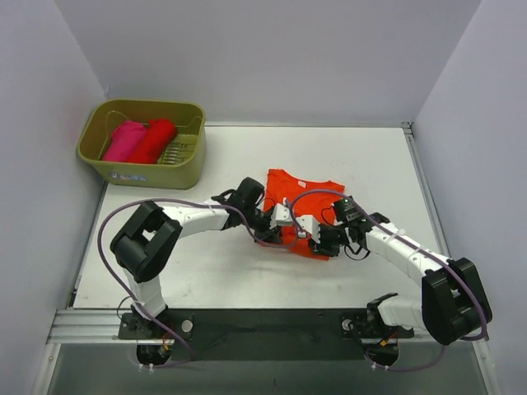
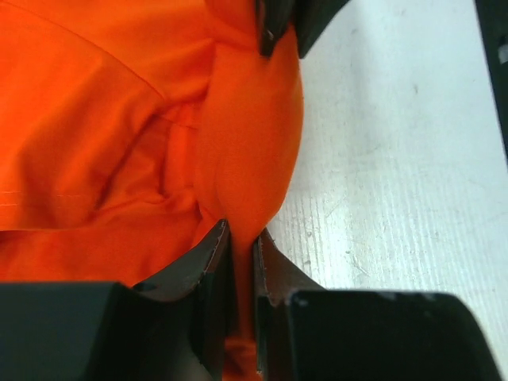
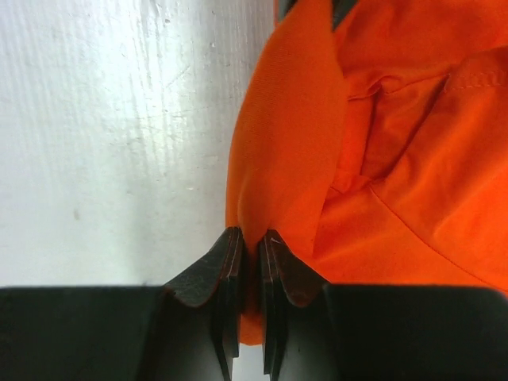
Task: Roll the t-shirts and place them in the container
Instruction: Roll the T-shirt to the center of the board.
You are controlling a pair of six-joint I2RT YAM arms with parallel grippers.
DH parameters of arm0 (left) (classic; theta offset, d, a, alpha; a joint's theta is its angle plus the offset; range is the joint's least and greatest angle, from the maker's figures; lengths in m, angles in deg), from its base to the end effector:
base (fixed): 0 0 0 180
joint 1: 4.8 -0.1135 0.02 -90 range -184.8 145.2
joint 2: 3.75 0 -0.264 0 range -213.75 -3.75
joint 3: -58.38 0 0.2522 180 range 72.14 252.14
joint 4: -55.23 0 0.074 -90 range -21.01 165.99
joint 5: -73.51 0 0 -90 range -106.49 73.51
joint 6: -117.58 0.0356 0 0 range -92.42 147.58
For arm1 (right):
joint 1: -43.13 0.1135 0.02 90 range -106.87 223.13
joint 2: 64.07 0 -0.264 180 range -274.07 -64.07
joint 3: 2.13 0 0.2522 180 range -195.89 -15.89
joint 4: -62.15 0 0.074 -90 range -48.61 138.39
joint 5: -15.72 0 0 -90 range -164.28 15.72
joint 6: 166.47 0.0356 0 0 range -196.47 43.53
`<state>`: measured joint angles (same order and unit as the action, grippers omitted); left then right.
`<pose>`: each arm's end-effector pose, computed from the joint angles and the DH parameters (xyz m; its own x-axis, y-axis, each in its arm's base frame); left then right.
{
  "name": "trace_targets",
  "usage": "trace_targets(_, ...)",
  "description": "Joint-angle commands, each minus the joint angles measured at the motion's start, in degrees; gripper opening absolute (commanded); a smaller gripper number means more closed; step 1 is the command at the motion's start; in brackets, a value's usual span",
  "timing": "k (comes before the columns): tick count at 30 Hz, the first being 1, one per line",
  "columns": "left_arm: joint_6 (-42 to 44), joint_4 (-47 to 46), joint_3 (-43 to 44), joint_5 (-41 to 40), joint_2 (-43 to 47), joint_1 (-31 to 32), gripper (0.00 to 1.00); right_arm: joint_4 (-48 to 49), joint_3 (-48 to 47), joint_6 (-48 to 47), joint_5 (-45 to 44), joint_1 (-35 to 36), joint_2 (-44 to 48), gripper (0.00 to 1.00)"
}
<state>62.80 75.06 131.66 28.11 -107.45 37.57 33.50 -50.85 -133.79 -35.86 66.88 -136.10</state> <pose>0.2517 -0.2635 0.1659 0.0040 0.5522 -0.8337 0.9906 -0.1163 -0.0722 0.2043 0.1141 0.1846 0.1714 -0.6451 -0.7447 -0.9664 0.0370 -0.2544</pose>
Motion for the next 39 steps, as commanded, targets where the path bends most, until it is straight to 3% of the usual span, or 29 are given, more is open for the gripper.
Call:
trace_targets(1, 0.46, 13.05, 11.45, 8.9, -2.55, -3.25, 0.15, -14.52, -5.28, 7.31, 3.14, -3.52, -3.11, 0.03)
trace_targets(9, 12.05, 42.95, 33.26, 16.48, -14.41, -4.66, 0.12, -24.38, -15.48, 10.13, 11.41, -13.11, -16.81, 0.03)
trace_targets(15, 28.37, 74.03, 52.95, 18.51, -27.33, -5.54, 0.09, -40.79, -26.98, 1.69, 15.46, -16.36, -30.78, 0.03)
trace_targets(18, 33.57, 82.58, 59.1, 18.77, -32.78, -6.33, 0.06, -48.09, -32.34, -3.84, 15.2, -16.98, -37.47, 0.03)
trace_targets(25, 35.0, 84.2, 61.77, 15.7, -37.45, -6.69, 0.04, -60.6, -43.68, -10.0, 15.03, -18.21, -50.03, 0.03)
trace_targets(39, 35.45, 84.11, 50.87, 18.77, -31.83, -9.06, 0.0, -66.83, -52.66, -9.48, 9.84, -16.28, -55.76, 0.03)
